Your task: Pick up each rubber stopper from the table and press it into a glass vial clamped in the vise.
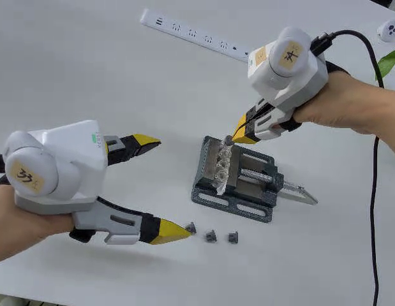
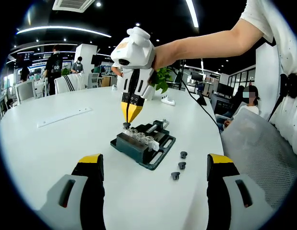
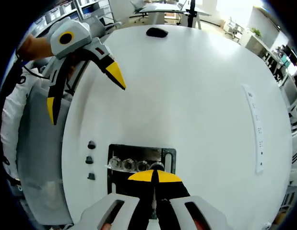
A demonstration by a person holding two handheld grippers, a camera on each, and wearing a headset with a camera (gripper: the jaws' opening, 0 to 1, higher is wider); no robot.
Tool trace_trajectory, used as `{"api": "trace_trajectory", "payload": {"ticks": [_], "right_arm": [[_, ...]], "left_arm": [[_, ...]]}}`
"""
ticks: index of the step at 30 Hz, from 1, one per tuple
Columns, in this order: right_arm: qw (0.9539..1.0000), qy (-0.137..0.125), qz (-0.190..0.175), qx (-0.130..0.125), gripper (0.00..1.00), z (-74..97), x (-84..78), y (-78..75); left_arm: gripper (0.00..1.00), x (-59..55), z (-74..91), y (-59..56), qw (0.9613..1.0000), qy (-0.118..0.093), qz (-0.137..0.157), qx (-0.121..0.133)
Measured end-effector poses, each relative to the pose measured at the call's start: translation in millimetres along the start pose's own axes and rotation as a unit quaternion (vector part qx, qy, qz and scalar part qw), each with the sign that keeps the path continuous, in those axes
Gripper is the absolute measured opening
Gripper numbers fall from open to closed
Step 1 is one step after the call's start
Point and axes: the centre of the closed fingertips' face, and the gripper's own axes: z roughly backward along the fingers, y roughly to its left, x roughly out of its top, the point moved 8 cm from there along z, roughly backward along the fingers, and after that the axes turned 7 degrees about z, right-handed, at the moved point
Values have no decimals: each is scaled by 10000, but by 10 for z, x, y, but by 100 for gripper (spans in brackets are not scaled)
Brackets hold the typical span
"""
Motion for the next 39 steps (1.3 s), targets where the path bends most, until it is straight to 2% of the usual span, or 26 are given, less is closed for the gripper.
{"api": "trace_trajectory", "payload": {"ticks": [14, 20, 25, 27, 28, 30, 31, 34, 36, 39], "right_arm": [[9997, 167, 141, 98, 0, -21, 54, -5], [9995, 270, 123, 93, 0, -25, 76, -2], [9999, 122, -12, 97, 0, -24, 32, -27], [9992, -37, -367, 169, 0, -22, 20, -35], [9989, -120, -417, 193, 0, -17, 4, -46], [9964, -300, -776, 178, 0, -7, -23, -37], [9958, -347, -840, 123, 0, -13, -42, -63], [9965, -385, -746, 15, 0, 8, -40, 55], [9970, -337, -696, -39, 0, 13, -86, 70], [9959, -493, -748, -157, 0, 98, -114, 88]], "left_arm": [[88, -17, -5, 1, 10000, -6, 33, -6], [88, 16, -15, -10, 10000, -26, 13, -10], [88, 63, -29, -54, 10000, -4, -63, -62], [88, 99, -27, -77, 9999, -11, -100, -76], [88, 113, -21, -82, 9999, -20, -115, -80], [88, 150, -7, -107, 9999, -34, -129, -82], [89, 167, 4, -120, 9998, -29, -170, -67], [89, 194, 37, -130, 9998, -30, -198, -27], [89, 202, 55, -145, 9998, -14, -218, -5], [89, 225, 79, -174, 9997, 15, -241, 38]]}}
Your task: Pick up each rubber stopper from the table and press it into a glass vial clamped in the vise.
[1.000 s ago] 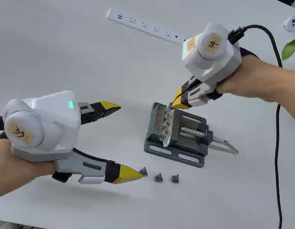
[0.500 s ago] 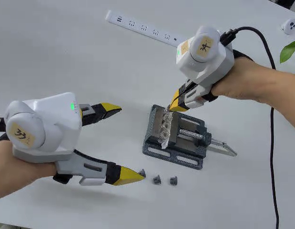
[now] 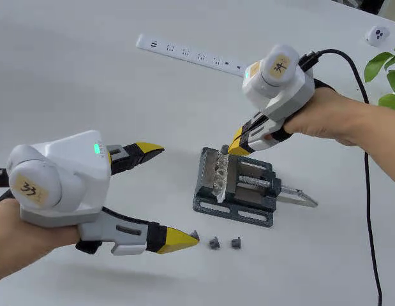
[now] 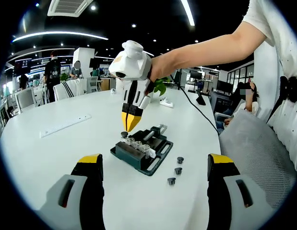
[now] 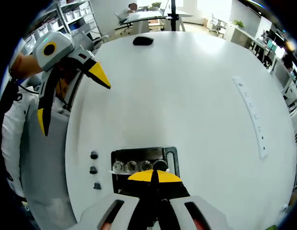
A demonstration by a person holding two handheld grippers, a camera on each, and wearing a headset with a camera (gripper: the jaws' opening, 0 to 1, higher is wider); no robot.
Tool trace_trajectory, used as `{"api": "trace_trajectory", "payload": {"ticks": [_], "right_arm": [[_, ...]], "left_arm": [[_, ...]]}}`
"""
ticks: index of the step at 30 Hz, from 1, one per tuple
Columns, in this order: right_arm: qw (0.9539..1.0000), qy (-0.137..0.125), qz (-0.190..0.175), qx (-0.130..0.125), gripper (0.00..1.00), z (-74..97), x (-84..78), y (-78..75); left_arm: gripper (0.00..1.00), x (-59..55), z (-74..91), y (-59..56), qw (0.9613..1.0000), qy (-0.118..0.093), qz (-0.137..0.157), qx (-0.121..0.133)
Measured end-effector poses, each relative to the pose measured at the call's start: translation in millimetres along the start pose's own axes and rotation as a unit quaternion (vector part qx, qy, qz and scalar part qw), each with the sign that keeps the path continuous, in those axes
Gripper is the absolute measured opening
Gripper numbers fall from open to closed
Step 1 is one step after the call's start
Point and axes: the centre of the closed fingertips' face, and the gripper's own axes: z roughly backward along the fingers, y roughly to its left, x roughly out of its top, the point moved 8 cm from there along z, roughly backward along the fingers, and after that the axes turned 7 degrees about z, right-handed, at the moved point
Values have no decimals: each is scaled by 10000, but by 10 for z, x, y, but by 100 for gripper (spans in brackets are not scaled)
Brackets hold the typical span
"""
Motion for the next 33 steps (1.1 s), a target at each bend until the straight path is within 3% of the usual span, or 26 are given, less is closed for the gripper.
{"api": "trace_trajectory", "payload": {"ticks": [6, 13, 19, 21, 26, 33], "right_arm": [[9993, -281, -116, -201, 0, 177, -100, 57], [9950, -783, -366, -495, 3, 429, -202, 167], [9911, -1080, -442, -641, 12, 594, -308, 361], [9892, -1210, -459, -692, 14, 658, -314, 499], [9849, -1469, -536, -738, 20, 712, -420, 624], [9776, -1860, -652, -741, 28, 745, -510, 943]], "left_arm": [[89, 42, 29, -52, 10000, 23, -51, 49], [89, 98, 44, -125, 9999, 52, -113, 75], [90, 137, 45, -189, 9997, 129, -200, 41], [90, 152, 47, -208, 9996, 152, -235, 38], [90, 184, 64, -247, 9996, 144, -240, 34], [91, 195, 106, -299, 9995, 191, -255, 46]]}}
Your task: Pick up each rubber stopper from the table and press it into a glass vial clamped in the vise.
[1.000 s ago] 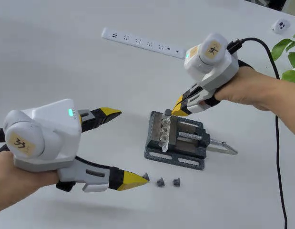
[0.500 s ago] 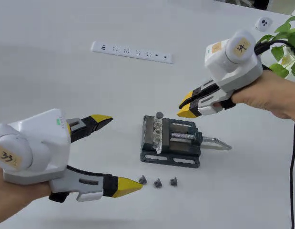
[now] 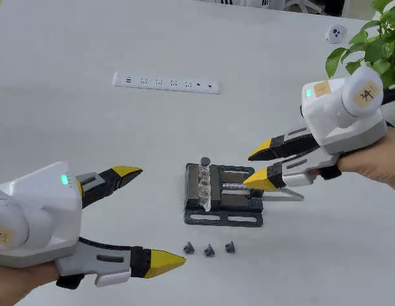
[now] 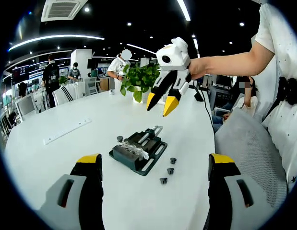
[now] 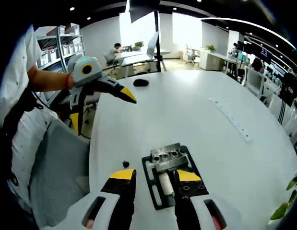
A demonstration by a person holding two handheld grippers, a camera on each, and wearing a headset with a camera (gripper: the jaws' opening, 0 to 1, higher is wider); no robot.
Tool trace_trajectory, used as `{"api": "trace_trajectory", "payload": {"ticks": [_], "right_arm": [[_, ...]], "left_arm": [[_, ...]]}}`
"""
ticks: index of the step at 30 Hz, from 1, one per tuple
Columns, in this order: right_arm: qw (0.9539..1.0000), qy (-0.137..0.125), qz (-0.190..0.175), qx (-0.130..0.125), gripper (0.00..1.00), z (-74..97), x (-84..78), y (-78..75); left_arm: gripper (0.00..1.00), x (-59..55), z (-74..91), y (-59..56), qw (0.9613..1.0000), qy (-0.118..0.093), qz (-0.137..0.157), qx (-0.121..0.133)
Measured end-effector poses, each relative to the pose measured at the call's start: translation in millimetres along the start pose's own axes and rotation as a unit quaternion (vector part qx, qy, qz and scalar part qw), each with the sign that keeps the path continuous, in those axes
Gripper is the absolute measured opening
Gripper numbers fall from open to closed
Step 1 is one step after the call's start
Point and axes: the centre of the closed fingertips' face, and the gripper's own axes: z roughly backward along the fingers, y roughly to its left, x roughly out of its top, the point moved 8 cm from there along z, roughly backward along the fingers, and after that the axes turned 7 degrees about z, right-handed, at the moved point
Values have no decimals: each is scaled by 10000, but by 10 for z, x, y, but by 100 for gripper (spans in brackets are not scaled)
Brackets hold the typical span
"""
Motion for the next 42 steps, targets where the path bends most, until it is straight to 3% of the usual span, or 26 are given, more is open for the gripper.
{"api": "trace_trajectory", "payload": {"ticks": [10, 15, 21, 26, 42], "right_arm": [[9989, -402, -204, 90, 34, -8, -276, 322], [9967, -683, -389, 198, 39, -77, -416, 468], [9955, -799, -437, 270, 43, -200, -613, 612], [9960, -776, -357, 246, 41, -304, -694, 661], [9973, -570, -199, 420, 25, -695, -929, 573]], "left_arm": [[92, -7, 11, -28, 9999, 117, -25, -18], [93, -32, 1, -24, 9998, 179, -13, -60], [96, -90, -7, -10, 9995, 276, 11, -120], [97, -150, -12, 0, 9992, 361, 45, -153], [97, -204, -55, 48, 9986, 484, 122, -172]]}}
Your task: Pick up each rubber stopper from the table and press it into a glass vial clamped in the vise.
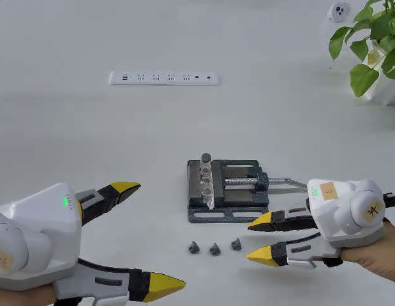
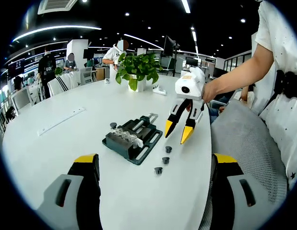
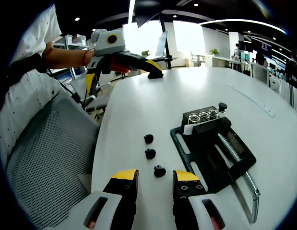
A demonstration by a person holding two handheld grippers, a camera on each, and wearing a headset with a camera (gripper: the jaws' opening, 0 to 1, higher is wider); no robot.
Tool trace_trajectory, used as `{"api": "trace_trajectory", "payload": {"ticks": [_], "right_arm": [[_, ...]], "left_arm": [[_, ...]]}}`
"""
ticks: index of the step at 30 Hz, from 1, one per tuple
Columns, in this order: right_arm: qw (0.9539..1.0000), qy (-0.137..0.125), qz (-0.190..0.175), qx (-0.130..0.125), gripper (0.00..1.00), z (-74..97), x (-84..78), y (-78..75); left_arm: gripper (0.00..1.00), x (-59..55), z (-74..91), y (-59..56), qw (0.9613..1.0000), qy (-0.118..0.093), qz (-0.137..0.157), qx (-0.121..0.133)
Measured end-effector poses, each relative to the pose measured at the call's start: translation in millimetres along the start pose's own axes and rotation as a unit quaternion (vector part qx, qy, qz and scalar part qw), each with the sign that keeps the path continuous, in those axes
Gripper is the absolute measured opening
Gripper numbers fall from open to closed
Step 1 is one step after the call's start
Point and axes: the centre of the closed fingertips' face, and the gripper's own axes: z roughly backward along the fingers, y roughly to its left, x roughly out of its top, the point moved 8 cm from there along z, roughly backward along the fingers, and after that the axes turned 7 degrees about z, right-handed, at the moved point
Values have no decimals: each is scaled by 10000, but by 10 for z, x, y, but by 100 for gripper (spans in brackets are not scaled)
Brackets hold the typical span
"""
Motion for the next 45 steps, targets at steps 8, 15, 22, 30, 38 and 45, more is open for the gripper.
{"api": "trace_trajectory", "payload": {"ticks": [8, 15, 22, 30, 38, 45], "right_arm": [[9997, 88, 116, 187, 21, -121, -49, -41], [9993, 77, 224, 303, 18, -170, -46, -59], [9988, 74, 292, 392, 16, -193, -63, -69], [9985, 81, 336, 433, 12, -212, -87, -84], [9984, 100, 349, 442, 8, -210, -97, -93], [9985, 135, 317, 431, 7, -207, -85, -77]], "left_arm": [[97, -15, -29, 14, 10000, 61, 43, -6], [96, -35, -32, 37, 9999, 91, 82, -2], [96, -25, -49, 25, 9999, 124, 86, 1], [96, -12, -63, 12, 9999, 130, 106, 2], [95, -10, -72, 18, 9998, 141, 110, -4], [95, -12, -74, 26, 9999, 122, 100, -17]]}}
